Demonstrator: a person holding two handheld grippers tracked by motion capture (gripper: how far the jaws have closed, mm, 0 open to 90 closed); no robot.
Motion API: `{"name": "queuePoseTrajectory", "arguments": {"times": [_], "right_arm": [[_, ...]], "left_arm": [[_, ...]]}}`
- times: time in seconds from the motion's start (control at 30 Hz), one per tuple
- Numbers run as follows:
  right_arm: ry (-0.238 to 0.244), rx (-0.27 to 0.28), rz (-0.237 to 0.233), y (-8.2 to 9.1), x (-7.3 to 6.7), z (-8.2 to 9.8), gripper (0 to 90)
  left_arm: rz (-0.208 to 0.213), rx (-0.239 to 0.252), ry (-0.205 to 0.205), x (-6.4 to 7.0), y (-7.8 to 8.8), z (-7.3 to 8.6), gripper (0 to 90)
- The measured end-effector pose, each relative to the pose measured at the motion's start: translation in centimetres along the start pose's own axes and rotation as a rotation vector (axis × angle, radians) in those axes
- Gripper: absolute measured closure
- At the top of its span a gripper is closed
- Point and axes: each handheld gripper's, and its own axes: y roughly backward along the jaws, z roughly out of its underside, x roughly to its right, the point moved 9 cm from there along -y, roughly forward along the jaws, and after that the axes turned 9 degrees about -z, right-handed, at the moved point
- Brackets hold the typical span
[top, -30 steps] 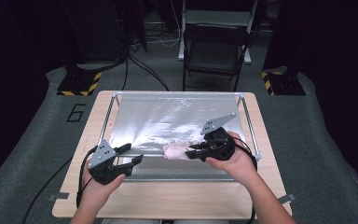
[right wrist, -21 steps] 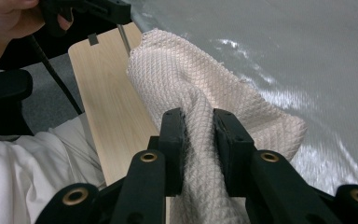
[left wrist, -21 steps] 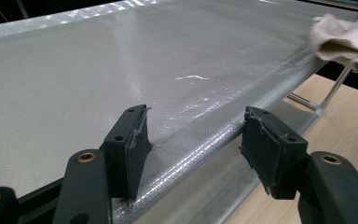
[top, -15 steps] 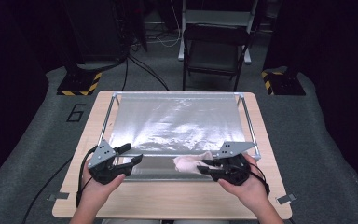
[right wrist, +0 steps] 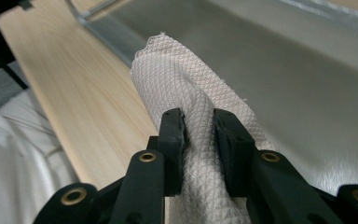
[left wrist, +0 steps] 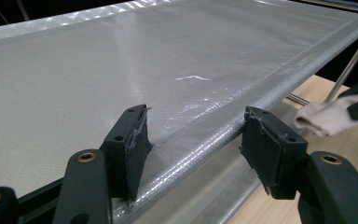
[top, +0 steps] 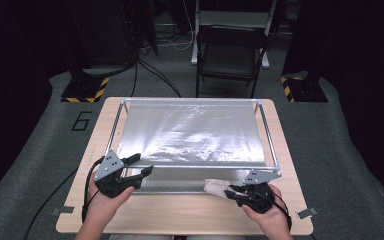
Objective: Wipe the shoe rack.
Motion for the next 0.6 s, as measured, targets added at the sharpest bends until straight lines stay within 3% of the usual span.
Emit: {"name": "queuePoseTrajectory", "arguments": {"times": [0.23, 0.37, 0.6], "right_arm": [[-0.065, -0.034, 0.068, -1.6, 2.0, 4.0, 73.1], [-0.071, -0.060, 0.116, -2.7, 2.9, 5.9, 72.7], [-0.064, -0.069, 0.135, -4.7, 3.1, 6.3, 71.7]], "left_arm": [[0.000, -0.001, -0.005, 0.0, 0.0, 0.0, 41.0], [-0.012, 0.007, 0.000, -0.2, 0.0, 0.0, 41.0], [-0.015, -0.005, -0.020, -0.8, 0.0, 0.1, 41.2]]}}
